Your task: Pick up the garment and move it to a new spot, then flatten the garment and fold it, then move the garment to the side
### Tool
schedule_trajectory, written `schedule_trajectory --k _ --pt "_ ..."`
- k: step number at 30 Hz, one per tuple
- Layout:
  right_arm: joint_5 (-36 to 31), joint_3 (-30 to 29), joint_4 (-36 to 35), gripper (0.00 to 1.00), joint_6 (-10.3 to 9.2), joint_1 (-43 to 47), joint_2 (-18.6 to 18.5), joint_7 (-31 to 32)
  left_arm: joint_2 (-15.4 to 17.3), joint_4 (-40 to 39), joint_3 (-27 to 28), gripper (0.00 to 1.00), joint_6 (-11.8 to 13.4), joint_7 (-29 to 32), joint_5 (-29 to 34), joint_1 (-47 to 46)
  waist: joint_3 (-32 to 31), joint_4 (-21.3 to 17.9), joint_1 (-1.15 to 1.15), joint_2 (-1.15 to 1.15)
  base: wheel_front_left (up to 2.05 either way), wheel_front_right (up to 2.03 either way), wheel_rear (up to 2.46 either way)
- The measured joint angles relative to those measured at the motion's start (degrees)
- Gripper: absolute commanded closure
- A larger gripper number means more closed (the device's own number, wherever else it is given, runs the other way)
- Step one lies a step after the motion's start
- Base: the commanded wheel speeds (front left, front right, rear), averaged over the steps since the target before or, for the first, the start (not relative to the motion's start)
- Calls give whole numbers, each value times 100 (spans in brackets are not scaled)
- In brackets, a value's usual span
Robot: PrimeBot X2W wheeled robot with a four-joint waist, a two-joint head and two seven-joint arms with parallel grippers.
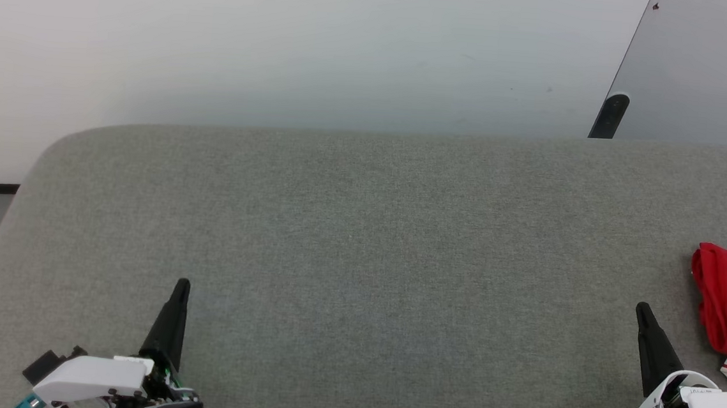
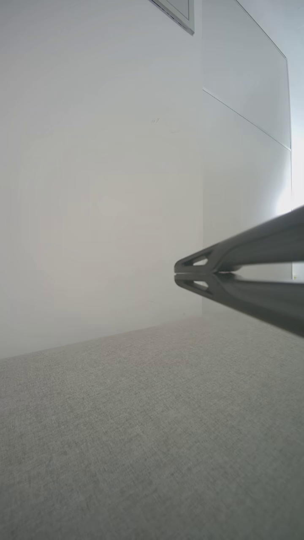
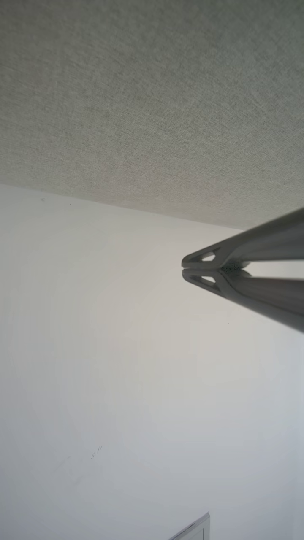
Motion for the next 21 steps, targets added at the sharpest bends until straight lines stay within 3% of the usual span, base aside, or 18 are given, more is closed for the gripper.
schedule_trajectory --k 21 --pt "0 0 0 100 0 -1 0 0 0 0 0 100 0 0 0 -1 0 0 0 0 0 0 0"
